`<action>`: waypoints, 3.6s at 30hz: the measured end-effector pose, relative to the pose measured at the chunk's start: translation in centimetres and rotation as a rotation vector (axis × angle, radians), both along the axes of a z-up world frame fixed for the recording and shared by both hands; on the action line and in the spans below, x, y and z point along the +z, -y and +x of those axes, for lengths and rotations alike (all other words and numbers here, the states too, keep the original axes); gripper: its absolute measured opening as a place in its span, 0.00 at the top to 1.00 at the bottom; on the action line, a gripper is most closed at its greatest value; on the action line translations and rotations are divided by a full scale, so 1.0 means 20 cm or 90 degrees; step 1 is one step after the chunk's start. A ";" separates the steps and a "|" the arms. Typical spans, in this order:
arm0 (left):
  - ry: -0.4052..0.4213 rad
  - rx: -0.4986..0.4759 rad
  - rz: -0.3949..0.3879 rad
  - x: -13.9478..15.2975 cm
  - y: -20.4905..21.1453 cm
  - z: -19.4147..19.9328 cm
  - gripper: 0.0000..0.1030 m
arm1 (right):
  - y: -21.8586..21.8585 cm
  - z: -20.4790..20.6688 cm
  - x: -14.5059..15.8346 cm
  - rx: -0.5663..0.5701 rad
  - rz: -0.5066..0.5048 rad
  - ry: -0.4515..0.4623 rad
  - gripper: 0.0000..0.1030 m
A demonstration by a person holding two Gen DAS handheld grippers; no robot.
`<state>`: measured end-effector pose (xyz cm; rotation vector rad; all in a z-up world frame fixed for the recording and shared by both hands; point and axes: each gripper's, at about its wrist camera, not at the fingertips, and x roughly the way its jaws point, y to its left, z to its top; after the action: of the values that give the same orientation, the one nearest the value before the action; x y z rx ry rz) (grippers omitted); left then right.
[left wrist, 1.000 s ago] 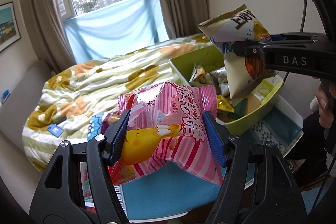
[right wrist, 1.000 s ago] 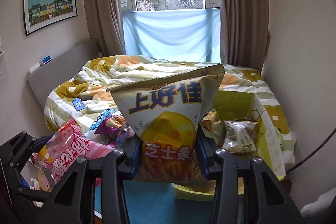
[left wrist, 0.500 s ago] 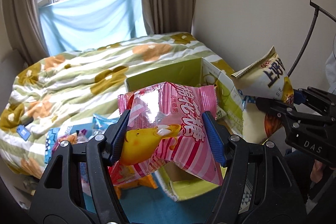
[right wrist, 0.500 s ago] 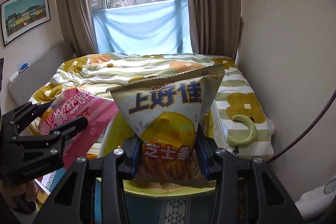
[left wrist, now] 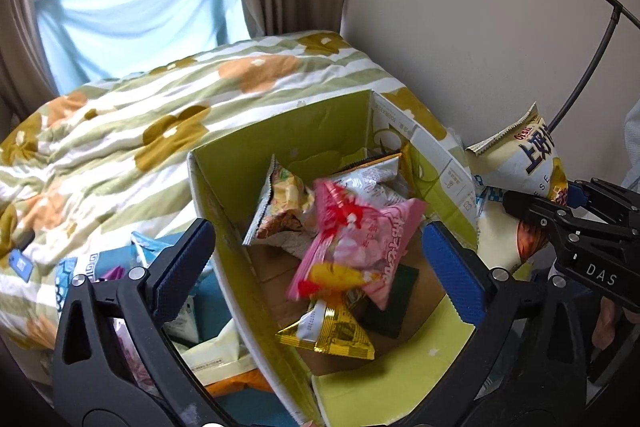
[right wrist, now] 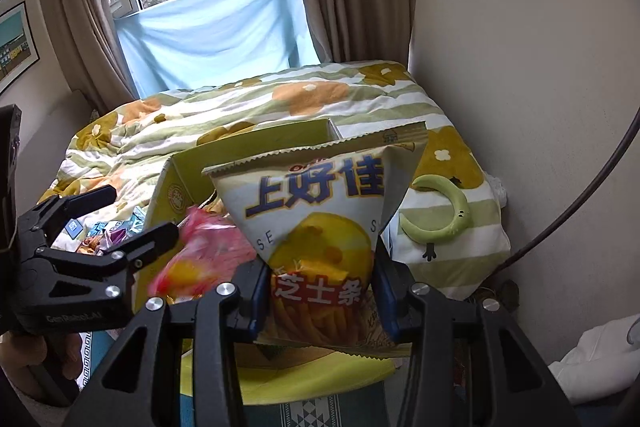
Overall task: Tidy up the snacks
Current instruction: 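Carry both bags over the cardboard box and open both tools to drop them, then withdraw both tools from the box back toward the snack pile, then grasp the purple chip bag with the left tool while the right tool grasps the dark chocolate-snack bag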
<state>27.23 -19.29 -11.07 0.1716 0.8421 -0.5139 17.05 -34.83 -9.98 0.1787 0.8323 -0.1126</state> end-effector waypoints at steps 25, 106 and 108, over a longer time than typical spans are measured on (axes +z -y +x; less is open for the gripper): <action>-0.043 0.084 -0.012 -0.08 -0.36 -0.12 0.01 | -0.17 0.12 -0.26 0.054 0.022 -0.112 0.49; -0.201 0.095 -0.065 -0.39 -1.78 0.54 0.01 | -1.49 0.31 -0.32 0.071 0.036 -0.037 0.00; -0.230 0.085 -0.071 -0.48 -1.74 0.59 0.01 | -1.50 0.34 -0.36 0.066 0.035 -0.053 0.00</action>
<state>39.03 15.59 -20.58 -0.0831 1.1657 -0.4711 23.76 -4.79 -17.27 0.1835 0.9271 -0.0004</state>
